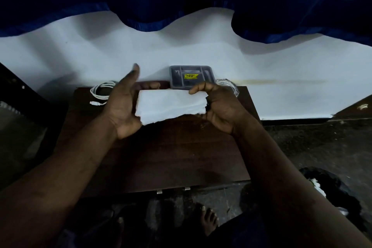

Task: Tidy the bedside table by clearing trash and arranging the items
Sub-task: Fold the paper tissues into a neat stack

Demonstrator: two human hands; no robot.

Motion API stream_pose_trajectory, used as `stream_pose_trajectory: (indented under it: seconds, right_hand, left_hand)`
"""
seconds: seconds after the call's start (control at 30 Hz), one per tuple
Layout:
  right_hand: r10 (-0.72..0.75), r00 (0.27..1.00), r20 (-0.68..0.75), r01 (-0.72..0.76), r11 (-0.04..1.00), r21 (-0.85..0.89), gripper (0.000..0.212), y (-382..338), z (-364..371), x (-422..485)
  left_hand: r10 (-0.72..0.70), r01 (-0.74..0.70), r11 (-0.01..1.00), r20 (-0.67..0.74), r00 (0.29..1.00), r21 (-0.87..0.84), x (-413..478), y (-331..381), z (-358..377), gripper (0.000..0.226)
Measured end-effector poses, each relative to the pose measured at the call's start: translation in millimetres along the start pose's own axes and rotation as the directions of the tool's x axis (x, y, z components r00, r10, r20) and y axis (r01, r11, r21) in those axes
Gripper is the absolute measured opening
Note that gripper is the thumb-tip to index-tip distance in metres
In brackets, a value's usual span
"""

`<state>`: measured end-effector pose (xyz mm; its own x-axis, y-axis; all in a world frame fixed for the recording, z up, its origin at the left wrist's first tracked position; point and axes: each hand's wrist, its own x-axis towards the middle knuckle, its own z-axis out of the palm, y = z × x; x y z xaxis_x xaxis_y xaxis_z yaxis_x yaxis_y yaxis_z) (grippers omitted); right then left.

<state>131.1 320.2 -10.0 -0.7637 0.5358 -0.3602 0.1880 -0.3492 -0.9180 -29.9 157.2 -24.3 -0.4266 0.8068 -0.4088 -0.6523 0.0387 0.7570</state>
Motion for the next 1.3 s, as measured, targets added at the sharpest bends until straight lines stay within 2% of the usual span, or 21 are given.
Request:
stream_pose_trajectory:
  seconds: [0.07,0.13,0.2,0.3,0.4,0.43,0.5,0.57,0.6,0.67,0.73,0.77,0.8,0.87,0.97,1.13,1.23,1.3]
  right_hand:
    - [-0.016,1.000,-0.010,0.016,0.999,-0.042,0.050,1,0,0]
    - [-0.003,1.000,-0.010,0.003,0.998,-0.056,0.044,1,-1,0]
    - [0.006,1.000,-0.013,-0.008,0.993,-0.114,0.033,-1,-2,0]
    - [-0.047,0.998,-0.050,0.033,0.968,-0.250,0.020,-3,-3,3]
    - [-0.224,0.974,-0.024,0.195,0.893,-0.405,0.011,2,-1,6]
    - [-0.237,0.972,-0.001,0.214,0.881,-0.422,0.016,3,1,6]
    - [-0.169,0.980,0.109,0.200,0.866,-0.459,0.022,6,5,1]
    - [-0.087,0.975,0.204,0.186,0.819,-0.542,0.020,9,10,-1]
    - [-0.077,0.974,0.212,0.189,0.788,-0.585,0.020,10,11,-1]
    - [-0.115,0.978,0.173,0.199,0.762,-0.616,0.018,10,12,0]
    - [-0.166,0.982,0.086,0.186,0.816,-0.548,0.019,8,11,1]
    - [-0.182,0.983,0.027,0.172,0.859,-0.482,0.022,7,11,1]
    - [-0.194,0.980,-0.036,0.162,0.895,-0.416,0.024,6,11,3]
    - [-0.208,0.967,-0.146,0.147,0.927,-0.344,0.020,6,11,6]
    - [-0.267,0.930,-0.251,0.142,0.894,-0.425,0.016,9,14,10]
    - [-0.367,0.889,-0.273,0.166,0.815,-0.556,0.020,9,20,14]
    - [-0.400,0.872,-0.281,0.177,0.794,-0.582,0.011,9,21,16]
    - [-0.407,0.863,-0.299,0.182,0.804,-0.566,0.008,9,21,16]
  left_hand:
    - [0.090,-0.077,0.985,-0.076,0.993,0.154,1,-2,5,0.034]
    - [0.226,-0.151,0.920,-0.175,0.958,0.361,3,-6,7,0.036]
    - [0.311,-0.191,0.858,-0.187,0.932,0.477,4,-7,7,0.040]
    - [0.362,-0.243,0.743,-0.069,0.930,0.623,3,-5,4,0.039]
    - [0.359,-0.277,0.598,0.057,0.931,0.752,4,-3,4,0.043]
    - [0.348,-0.287,0.573,0.089,0.933,0.768,4,-3,6,0.045]
    - [0.333,-0.312,0.548,0.139,0.933,0.776,4,-4,9,0.046]
    - [0.346,-0.329,0.565,0.144,0.927,0.757,6,-7,12,0.043]
    - [0.366,-0.334,0.606,0.119,0.923,0.722,6,-8,14,0.039]
    - [0.376,-0.307,0.782,-0.018,0.926,0.543,8,-6,15,0.026]
    - [0.234,-0.188,0.946,-0.154,0.960,0.262,8,-3,15,0.031]
    - [0.144,-0.119,0.981,-0.162,0.976,0.156,9,-3,13,0.036]
    - [0.082,-0.067,0.992,-0.147,0.986,0.105,10,-4,13,0.039]
    - [0.038,-0.024,0.993,-0.113,0.993,0.120,11,-14,16,0.032]
    - [0.100,-0.072,0.967,-0.104,0.990,0.246,12,-28,27,0.013]
    - [0.365,-0.269,0.873,-0.181,0.913,0.407,23,-31,33,0.011]
    - [0.357,-0.267,0.902,-0.237,0.904,0.340,27,-27,40,0.017]
    - [0.353,-0.271,0.902,-0.209,0.912,0.337,30,-28,41,0.016]
